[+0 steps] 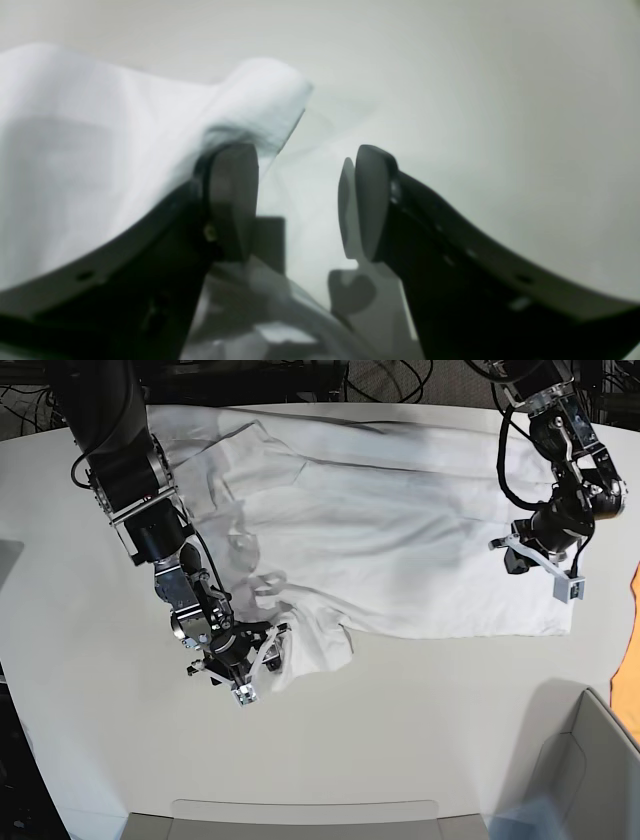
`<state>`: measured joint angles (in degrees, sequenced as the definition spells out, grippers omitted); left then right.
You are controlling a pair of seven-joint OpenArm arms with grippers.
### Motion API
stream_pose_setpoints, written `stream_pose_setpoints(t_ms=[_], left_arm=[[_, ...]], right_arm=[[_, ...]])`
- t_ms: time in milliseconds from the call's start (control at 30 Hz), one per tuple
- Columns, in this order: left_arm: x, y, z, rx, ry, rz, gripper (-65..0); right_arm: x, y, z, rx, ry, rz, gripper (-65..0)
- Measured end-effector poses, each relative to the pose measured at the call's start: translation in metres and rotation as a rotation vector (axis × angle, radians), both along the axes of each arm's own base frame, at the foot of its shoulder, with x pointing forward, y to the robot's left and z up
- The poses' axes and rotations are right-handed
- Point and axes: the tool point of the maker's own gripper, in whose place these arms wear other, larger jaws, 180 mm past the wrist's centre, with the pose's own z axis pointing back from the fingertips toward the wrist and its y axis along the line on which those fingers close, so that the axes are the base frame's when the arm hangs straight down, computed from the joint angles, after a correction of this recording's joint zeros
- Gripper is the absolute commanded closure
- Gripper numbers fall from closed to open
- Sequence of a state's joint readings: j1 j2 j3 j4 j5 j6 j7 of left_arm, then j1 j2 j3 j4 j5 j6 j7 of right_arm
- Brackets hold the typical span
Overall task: Fold the T-shirt properly
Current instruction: 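Grasp the hem corner with the right gripper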
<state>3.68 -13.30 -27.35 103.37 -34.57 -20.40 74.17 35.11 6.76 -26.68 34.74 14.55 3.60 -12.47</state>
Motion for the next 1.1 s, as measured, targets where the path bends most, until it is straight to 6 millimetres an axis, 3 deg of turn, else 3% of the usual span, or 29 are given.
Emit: stream_pose_setpoints(t_ms=[100,233,367,533,867,933,1100], left_arm=[[0.000,0.000,0.000,0.000,0.003,-0.001,0.0],[-0.001,-0.001,-0.001,-0.002,0.004,0.000,0.0],[-0.001,-0.004,-0.002,-0.013,0.004,0.001,0.0],[0.000,-0.006,-0.003,-0.019,0.002,0.002,0.0],[-0.001,-0.010,-0.004,-0.032,0.003,0.003,0.0],[0.000,-0.010,-0.004,-0.033,0.002,0.003,0.0],[0.000,-0.010,-0.004,-0.033,0.000,0.003,0.0]], right_arm=[[0.007,0.003,0.024,0.056,-0.072,-0.034,-31.2],[0.015,0.025,0.057,0.107,-0.158,0.004,-31.2],[0.002,0.028,0.033,0.069,-0.050,0.011,-31.2],[-0.007,0.006,-0.005,0.019,0.059,-0.043,-31.2],[-0.006,-0.003,-0.016,0.027,0.073,-0.068,-30.8],[-0.008,-0.001,-0.017,0.026,0.089,-0.056,-27.2],[-0.013,0.012,-0.017,0.037,0.133,0.012,0.0]])
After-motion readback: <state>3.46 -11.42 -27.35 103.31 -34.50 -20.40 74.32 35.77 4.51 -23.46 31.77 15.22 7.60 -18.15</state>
